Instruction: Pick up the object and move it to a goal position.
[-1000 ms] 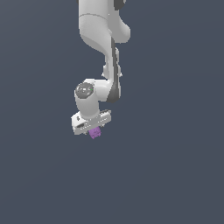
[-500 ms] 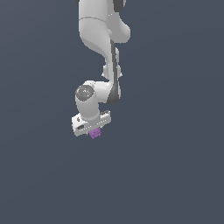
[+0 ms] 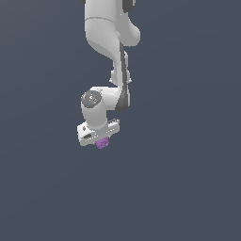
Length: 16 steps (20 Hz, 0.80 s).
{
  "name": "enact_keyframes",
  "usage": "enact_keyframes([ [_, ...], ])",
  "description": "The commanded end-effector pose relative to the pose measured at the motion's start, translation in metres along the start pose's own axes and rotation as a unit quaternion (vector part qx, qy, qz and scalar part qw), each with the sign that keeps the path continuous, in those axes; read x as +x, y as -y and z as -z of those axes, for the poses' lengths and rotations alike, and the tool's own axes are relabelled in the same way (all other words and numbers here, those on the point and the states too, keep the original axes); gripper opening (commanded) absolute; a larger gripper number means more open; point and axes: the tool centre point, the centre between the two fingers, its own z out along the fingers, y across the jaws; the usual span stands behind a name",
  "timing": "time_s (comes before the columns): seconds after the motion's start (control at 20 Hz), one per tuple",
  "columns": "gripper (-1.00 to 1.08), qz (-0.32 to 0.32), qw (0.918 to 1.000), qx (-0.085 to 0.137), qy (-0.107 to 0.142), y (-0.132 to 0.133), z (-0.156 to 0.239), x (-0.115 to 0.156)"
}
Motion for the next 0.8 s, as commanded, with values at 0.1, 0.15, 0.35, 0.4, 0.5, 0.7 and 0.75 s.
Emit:
enact_keyframes([
  [0.1,-1.00,0.000,1.0000,0.000,-0.001,0.003,0.016,0.008],
  [0.15,-1.00,0.000,1.0000,0.000,-0.001,0.004,0.021,0.010],
  [0.35,-1.00,0.000,1.0000,0.000,-0.001,0.009,0.047,0.023],
  [0.4,-1.00,0.000,1.0000,0.000,0.000,0.010,0.054,0.027],
  [0.5,-1.00,0.000,1.0000,0.000,0.000,0.013,0.071,0.035],
  [0.7,-1.00,0.000,1.0000,0.000,0.000,0.020,0.108,0.054],
  [0.75,-1.00,0.000,1.0000,0.000,0.000,0.021,0.117,0.058],
])
